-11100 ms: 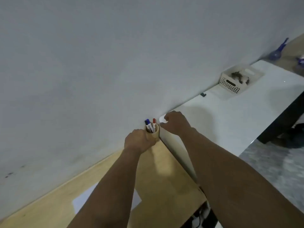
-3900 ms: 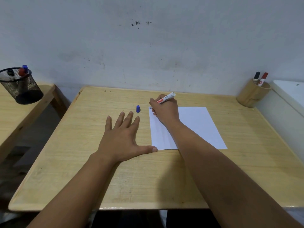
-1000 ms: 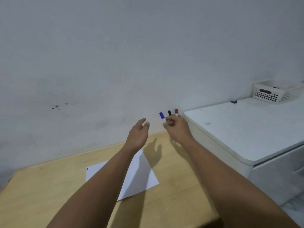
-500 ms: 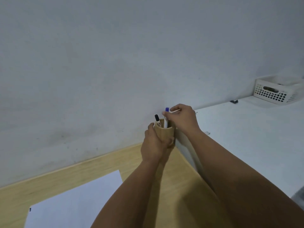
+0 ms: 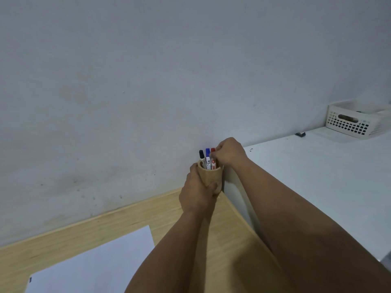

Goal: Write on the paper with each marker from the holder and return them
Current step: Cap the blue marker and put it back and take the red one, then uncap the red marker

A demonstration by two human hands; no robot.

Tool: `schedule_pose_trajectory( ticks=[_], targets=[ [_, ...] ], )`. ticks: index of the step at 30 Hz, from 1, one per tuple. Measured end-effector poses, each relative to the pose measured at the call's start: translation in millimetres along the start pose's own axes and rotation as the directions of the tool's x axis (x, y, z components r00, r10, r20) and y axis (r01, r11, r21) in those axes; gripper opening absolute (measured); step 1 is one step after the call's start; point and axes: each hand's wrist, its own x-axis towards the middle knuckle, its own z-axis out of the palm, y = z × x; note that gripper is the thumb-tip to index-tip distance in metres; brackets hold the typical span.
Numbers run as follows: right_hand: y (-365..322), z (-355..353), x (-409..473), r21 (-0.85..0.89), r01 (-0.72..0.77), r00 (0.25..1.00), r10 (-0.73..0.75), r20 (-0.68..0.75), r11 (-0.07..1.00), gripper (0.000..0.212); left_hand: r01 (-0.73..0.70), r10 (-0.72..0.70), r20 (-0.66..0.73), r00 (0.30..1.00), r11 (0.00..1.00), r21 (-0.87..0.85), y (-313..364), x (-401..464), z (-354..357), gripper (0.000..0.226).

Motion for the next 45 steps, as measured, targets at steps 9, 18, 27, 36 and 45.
schedule_pose_trajectory(
  ticks=[9, 18, 27, 36, 45],
  targets=[
    [-36, -56, -46, 0.356, 0.296, 0.903, -0.138, -0.408, 0.886, 0.018, 0.031, -0.032, 0.05, 0.998, 0.999, 0.031, 17, -9, -55, 0.07],
    [-87, -5, -156, 0.661, 0.175, 0.971, -0.24, 0.008, 0.73, 0.015, 0.043, -0.052, -0.074, 0.996, 0.992, -0.12, 21, -66, -190, 0.043],
    [-141, 61, -263, 0.635, 0.051, 0.806, -0.407, 0.429, 0.77, 0.019, 0.105, -0.095, 0.12, 0.988, 0.991, -0.079, -29, -144, -309, 0.048],
    [-183, 110, -305, 0.364, 0.407, 0.766, -0.53, 0.364, 0.838, 0.026, 0.136, -0.101, -0.151, 0.983, 0.959, 0.247, -81, -163, -389, 0.047],
    [-162, 142, -287, 0.573, 0.104, 0.888, -0.335, 0.315, 0.813, 0.01, 0.166, -0.147, -0.088, 0.985, 0.695, 0.699, -165, -175, -399, 0.038]
  ],
)
